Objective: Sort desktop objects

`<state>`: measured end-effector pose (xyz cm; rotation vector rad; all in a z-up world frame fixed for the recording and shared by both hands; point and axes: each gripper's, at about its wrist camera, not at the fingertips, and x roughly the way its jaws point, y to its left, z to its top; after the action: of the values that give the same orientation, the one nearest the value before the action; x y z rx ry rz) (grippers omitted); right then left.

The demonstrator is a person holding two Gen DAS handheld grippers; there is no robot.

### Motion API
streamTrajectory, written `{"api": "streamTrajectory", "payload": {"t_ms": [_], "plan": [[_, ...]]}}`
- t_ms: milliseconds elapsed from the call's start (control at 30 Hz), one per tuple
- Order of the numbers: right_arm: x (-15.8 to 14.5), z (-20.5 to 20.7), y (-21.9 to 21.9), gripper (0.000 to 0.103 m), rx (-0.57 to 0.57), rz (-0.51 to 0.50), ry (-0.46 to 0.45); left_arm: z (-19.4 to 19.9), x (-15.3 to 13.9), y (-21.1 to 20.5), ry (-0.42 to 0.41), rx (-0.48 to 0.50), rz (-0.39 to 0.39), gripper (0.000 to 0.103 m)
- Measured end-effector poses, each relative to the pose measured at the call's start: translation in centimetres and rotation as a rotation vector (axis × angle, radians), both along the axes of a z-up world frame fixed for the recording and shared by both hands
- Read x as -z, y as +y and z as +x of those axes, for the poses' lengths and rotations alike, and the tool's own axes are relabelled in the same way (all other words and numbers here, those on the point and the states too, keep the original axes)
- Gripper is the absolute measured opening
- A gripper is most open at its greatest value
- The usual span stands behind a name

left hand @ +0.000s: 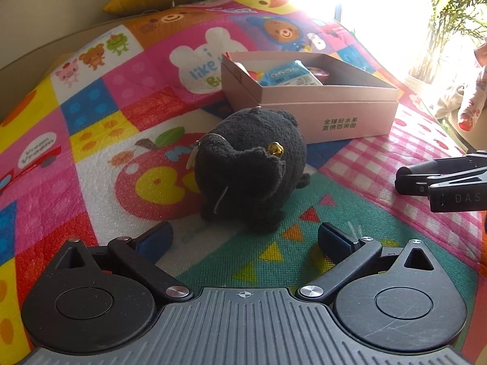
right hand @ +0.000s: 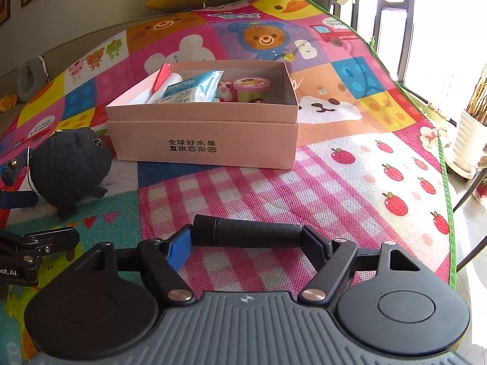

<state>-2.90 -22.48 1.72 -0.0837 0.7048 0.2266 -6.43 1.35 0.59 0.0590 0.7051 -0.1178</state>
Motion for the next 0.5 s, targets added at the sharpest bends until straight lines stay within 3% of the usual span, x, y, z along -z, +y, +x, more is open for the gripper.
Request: {"api": "streamTrajectory", "payload": {"t_ms": [100,267,367,500], "plan": [[0.2,-0.1,-0.1,0.086,0.016,0.005,-0.014,-0.3,-0.4,-0.2,-0.007,-0.022,0.01,0.103],[0.3,-0.2,-0.2,0.089,0.027,0.012,-0.021,-0.6,-2.2,-1.5,-0.162,0.022,0.114,0.103],[0.3,-0.3,-0.2,0.089,0.025,0.008,-0.027,0.7,-2.8,-1.2,-0.159,0.012,0.089,0.103],[0.3,-0.5,0.0,0.089,0.024,-0.004,-0.034,1.7,-2.3,-1.7,-0.15,0.041,0.121,0.099]]}}
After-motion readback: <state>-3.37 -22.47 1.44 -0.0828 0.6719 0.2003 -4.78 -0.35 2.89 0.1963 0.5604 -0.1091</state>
